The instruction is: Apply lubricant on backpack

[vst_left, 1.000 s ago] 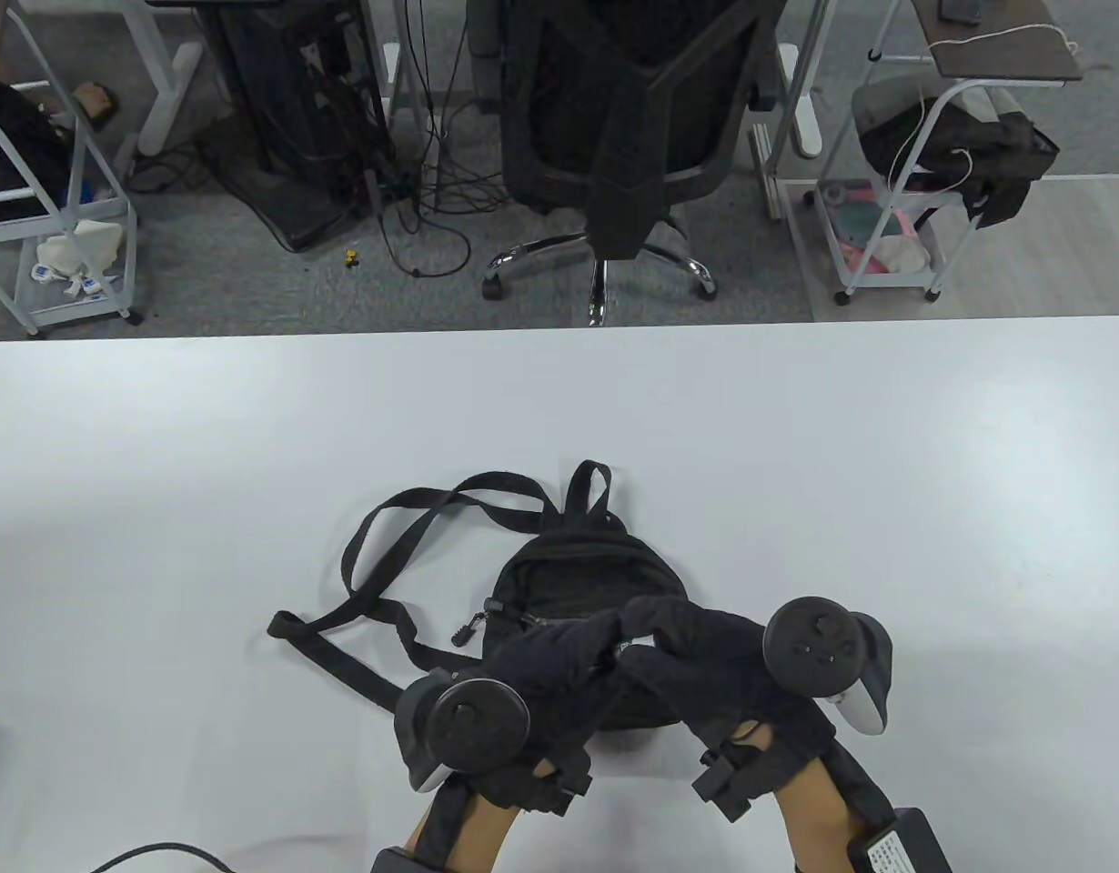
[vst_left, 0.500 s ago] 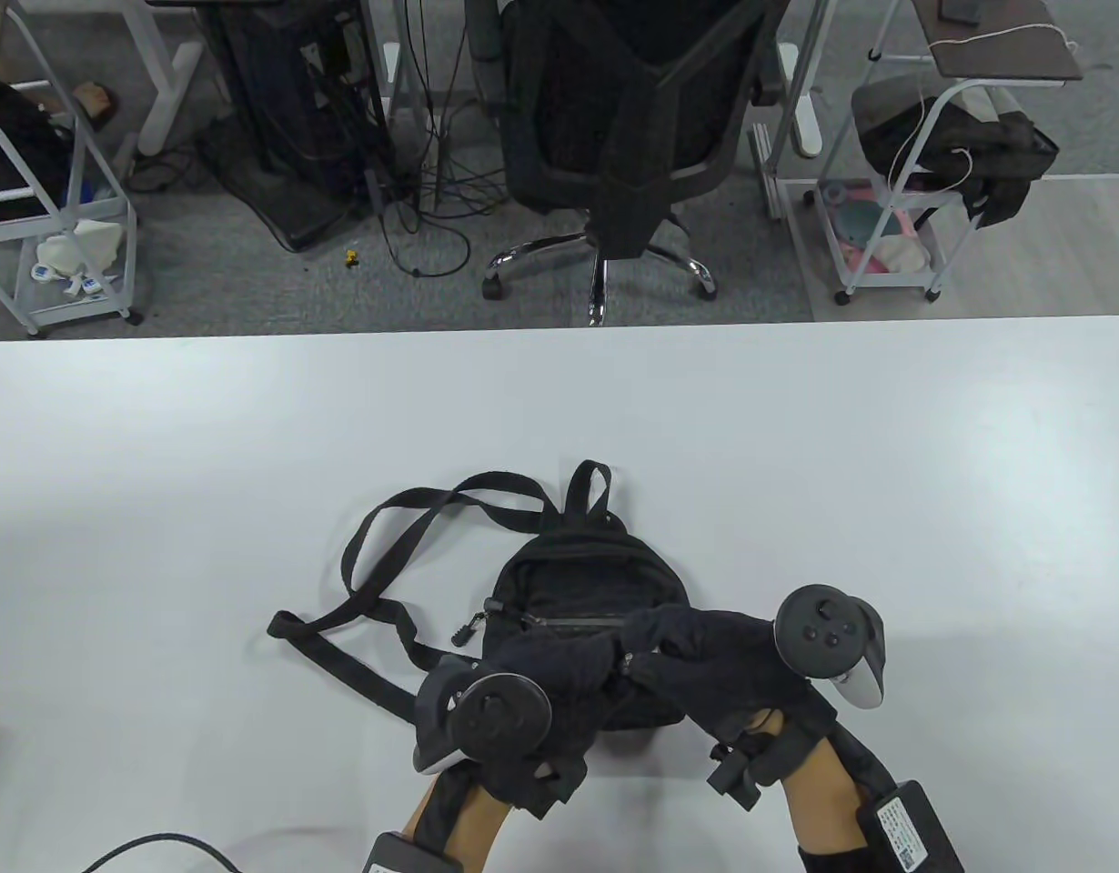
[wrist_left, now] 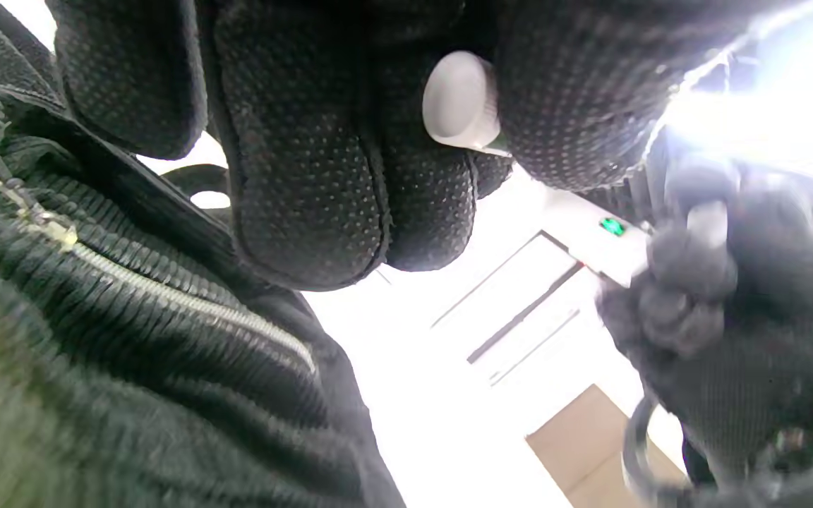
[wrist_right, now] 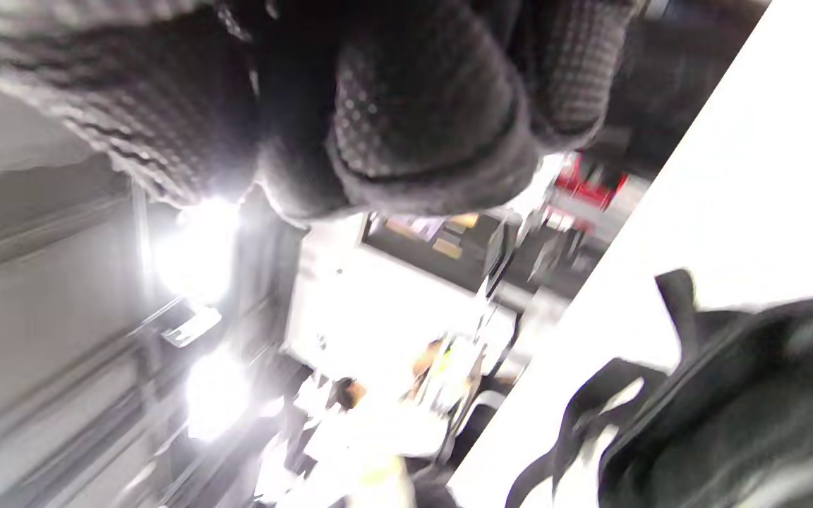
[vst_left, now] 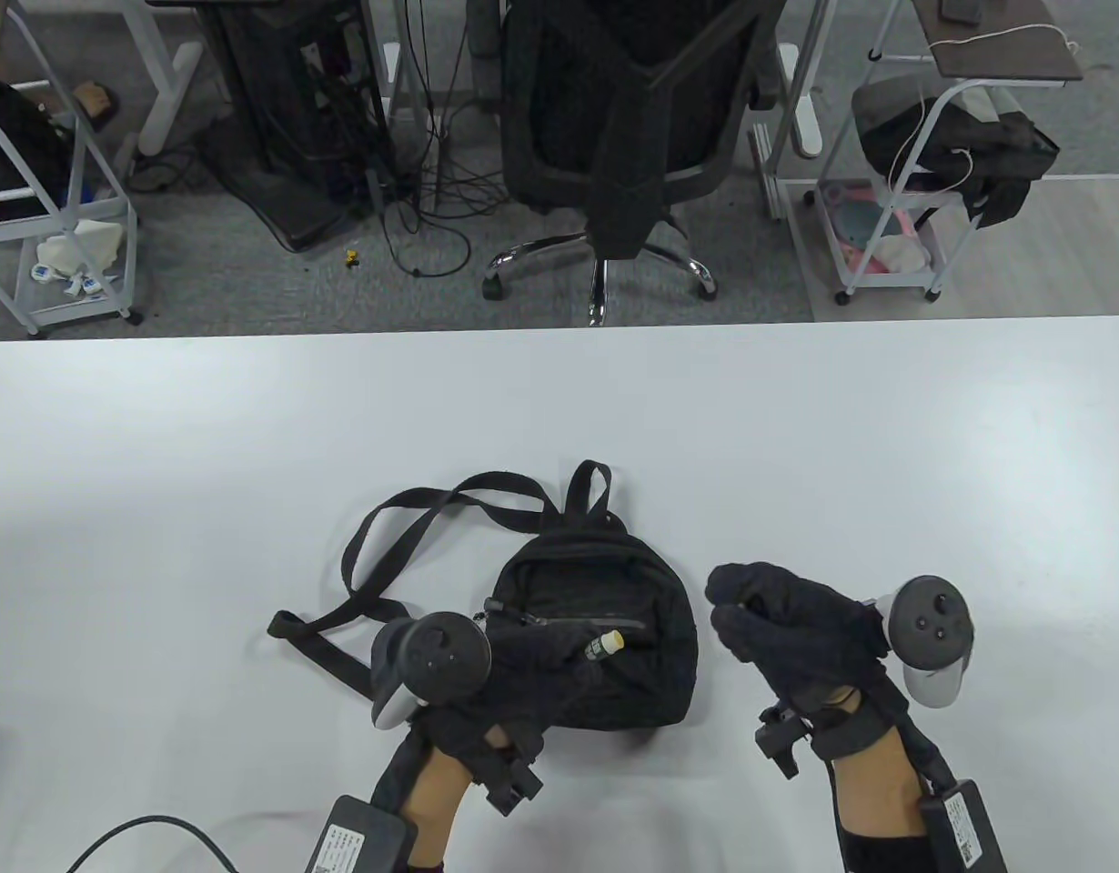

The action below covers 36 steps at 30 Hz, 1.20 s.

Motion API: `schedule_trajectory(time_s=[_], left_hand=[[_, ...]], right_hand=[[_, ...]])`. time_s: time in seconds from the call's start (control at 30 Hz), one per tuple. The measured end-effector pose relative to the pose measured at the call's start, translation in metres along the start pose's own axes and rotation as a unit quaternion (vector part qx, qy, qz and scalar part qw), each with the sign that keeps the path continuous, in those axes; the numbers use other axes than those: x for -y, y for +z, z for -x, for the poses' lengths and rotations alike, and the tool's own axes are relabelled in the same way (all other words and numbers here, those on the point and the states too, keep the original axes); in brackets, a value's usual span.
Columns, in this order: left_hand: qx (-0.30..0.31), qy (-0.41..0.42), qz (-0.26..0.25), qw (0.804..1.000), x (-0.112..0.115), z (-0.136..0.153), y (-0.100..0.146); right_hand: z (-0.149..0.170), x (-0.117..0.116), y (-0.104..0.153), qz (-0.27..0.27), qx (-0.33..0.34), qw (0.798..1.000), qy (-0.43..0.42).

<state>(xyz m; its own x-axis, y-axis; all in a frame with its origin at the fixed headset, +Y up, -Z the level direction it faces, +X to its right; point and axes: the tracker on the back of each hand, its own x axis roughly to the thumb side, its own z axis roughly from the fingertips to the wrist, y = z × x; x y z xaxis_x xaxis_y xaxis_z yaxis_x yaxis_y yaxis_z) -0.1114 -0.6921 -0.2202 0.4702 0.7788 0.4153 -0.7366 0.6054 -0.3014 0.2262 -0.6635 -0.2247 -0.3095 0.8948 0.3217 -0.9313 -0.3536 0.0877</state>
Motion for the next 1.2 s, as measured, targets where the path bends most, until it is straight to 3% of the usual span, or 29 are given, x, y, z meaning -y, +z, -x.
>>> schedule_trajectory(time_s=[0.2, 0.27, 0.43, 0.6, 0.7, 0.83, 0.93, 1.2], left_hand=[[-0.018, 0.026, 0.019, 0.999, -0.002, 0.0, -0.016], [-0.011, 0.032, -0.004, 0.999, 0.0, 0.001, -0.014], [-0.007, 0.071, -0.026, 0.997, 0.003, 0.008, -0.007], [0.0, 0.068, -0.037, 0.997, 0.004, 0.012, -0.003], [0.008, 0.035, -0.054, 0.998, 0.0, 0.009, 0.001], [0.005, 0.012, -0.067, 0.998, -0.004, 0.01, 0.007], [-0.004, 0.014, -0.073, 0.997, -0.005, 0.016, 0.009], [-0.016, 0.019, -0.071, 0.997, -0.004, 0.022, 0.009]], right_hand=[[0.0, 0.012, 0.01, 0.05, -0.046, 0.985, 0.16], [0.003, 0.01, 0.01, 0.051, -0.059, 0.977, 0.199], [0.025, 0.007, 0.009, 0.045, -0.137, 0.934, 0.327], [0.072, 0.009, 0.008, 0.011, -0.265, 0.877, 0.401], [0.096, 0.012, 0.009, 0.033, -0.33, 0.831, 0.446], [0.106, 0.013, 0.011, 0.085, -0.359, 0.804, 0.465], [0.116, 0.012, 0.012, 0.076, -0.382, 0.79, 0.473], [0.117, 0.016, 0.014, 0.074, -0.391, 0.791, 0.465]])
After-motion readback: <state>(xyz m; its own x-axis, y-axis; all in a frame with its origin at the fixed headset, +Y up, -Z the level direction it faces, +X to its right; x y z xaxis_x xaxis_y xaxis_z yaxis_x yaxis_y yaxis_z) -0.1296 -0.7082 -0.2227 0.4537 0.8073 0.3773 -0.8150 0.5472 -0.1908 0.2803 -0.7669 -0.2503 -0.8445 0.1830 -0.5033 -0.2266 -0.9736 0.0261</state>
